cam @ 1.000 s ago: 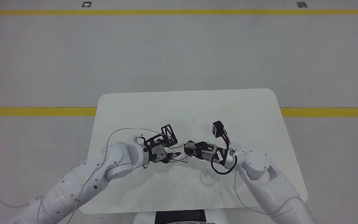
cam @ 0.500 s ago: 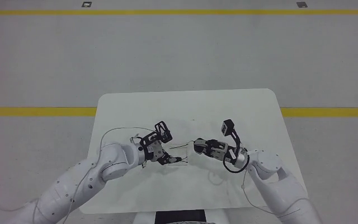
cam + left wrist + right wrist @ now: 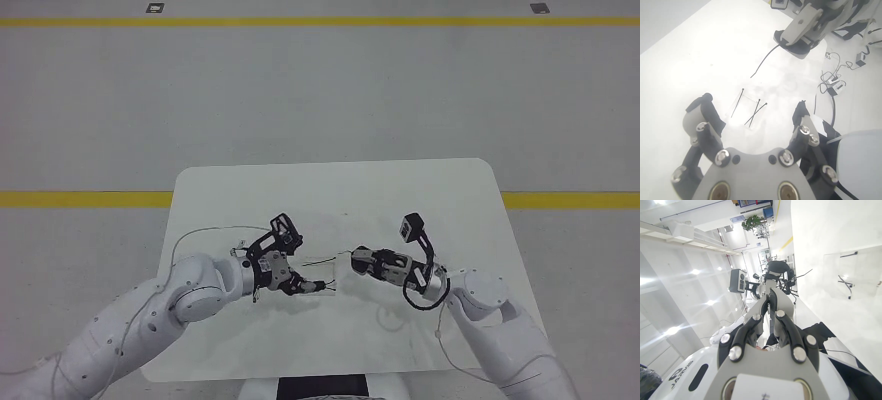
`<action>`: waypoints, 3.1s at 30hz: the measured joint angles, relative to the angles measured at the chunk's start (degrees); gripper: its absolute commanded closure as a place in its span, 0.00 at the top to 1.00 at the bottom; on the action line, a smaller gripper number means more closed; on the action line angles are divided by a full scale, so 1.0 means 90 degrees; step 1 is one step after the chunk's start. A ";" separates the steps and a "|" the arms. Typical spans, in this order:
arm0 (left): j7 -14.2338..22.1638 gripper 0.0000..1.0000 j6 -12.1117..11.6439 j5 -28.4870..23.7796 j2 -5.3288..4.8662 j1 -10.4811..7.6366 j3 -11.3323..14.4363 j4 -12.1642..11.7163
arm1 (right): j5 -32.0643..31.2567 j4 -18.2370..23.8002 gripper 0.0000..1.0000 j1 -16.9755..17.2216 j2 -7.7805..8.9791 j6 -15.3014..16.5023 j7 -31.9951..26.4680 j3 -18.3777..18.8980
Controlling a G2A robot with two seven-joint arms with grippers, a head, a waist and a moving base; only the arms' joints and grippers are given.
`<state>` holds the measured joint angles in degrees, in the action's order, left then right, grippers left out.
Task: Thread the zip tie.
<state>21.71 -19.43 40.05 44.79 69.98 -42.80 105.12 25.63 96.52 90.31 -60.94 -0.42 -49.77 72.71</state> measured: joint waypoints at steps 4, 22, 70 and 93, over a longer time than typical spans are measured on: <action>-0.0371 1.00 -0.0005 -0.1134 -0.0022 0.0094 -0.0064 -0.0212 | 0.0092 -0.0074 0.00 0.0069 0.0039 0.0387 -0.0417 0.0145; 0.1076 1.00 -0.0005 -0.5558 -0.0056 -0.0136 -0.0294 -0.0719 | -0.0013 -0.0248 0.00 -0.0180 0.0079 0.1318 -0.1405 -0.0039; 0.5995 1.00 0.0210 -1.0408 0.1249 0.0036 -0.0856 -0.3240 | 0.2200 -0.1550 0.00 -0.1057 -0.0257 0.2212 -0.3164 -0.1055; 0.6436 1.00 0.0025 -1.1259 0.1531 -0.0827 0.0480 -0.4007 | 0.2745 -0.1798 0.00 -0.1542 -0.0505 0.2211 -0.3319 -0.1979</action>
<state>79.64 -19.20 -61.28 58.58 62.54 -38.48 69.06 50.33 80.34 76.44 -65.49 19.48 -79.64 54.90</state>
